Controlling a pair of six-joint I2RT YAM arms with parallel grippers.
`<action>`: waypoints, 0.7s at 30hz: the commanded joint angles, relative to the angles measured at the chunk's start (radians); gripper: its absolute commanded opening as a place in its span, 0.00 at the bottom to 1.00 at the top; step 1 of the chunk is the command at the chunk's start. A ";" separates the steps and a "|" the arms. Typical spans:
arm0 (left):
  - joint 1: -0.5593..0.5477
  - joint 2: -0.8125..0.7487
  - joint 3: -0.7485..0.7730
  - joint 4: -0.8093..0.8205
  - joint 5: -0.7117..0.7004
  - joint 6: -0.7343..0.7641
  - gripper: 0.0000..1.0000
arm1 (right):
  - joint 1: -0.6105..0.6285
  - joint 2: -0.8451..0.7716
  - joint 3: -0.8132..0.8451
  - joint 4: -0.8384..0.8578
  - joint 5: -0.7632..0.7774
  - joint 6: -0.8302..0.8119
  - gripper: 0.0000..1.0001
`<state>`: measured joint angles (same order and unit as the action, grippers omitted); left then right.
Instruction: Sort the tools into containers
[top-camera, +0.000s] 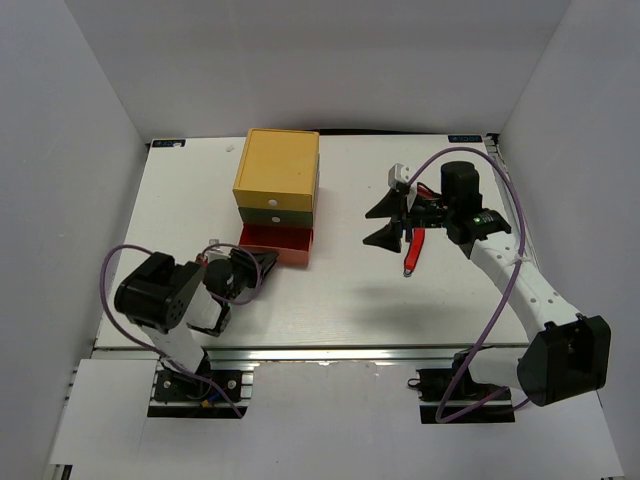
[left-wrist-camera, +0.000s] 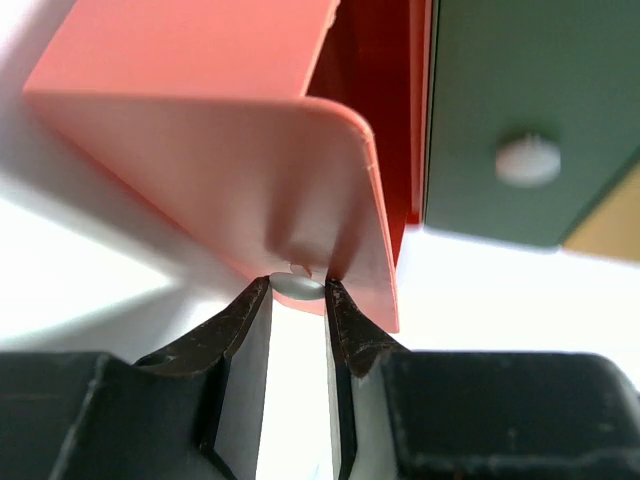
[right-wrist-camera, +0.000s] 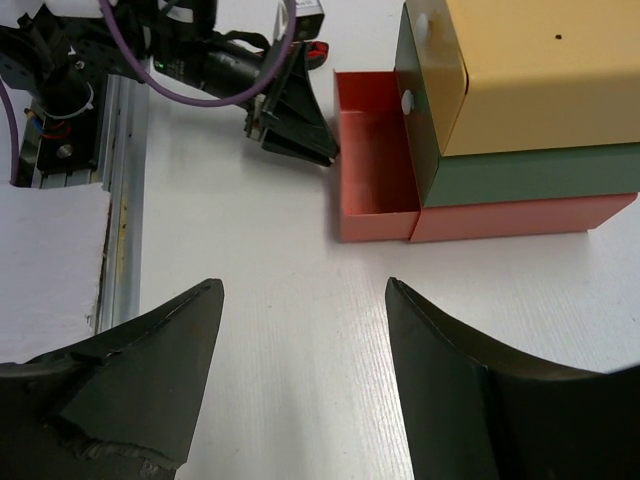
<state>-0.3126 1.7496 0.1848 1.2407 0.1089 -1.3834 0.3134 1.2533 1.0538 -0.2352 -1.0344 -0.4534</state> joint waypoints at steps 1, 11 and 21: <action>-0.014 -0.133 -0.067 -0.070 0.012 0.027 0.29 | -0.007 -0.031 -0.011 0.008 -0.004 -0.010 0.72; -0.023 -0.464 -0.090 -0.513 -0.014 0.153 0.55 | -0.007 -0.003 -0.028 0.014 0.094 0.062 0.77; -0.025 -0.637 0.045 -0.923 0.009 0.283 0.69 | -0.008 0.070 -0.035 -0.052 0.667 0.287 0.86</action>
<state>-0.3325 1.2201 0.1856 0.5350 0.1314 -1.1896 0.3134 1.3254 1.0302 -0.2657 -0.6312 -0.2661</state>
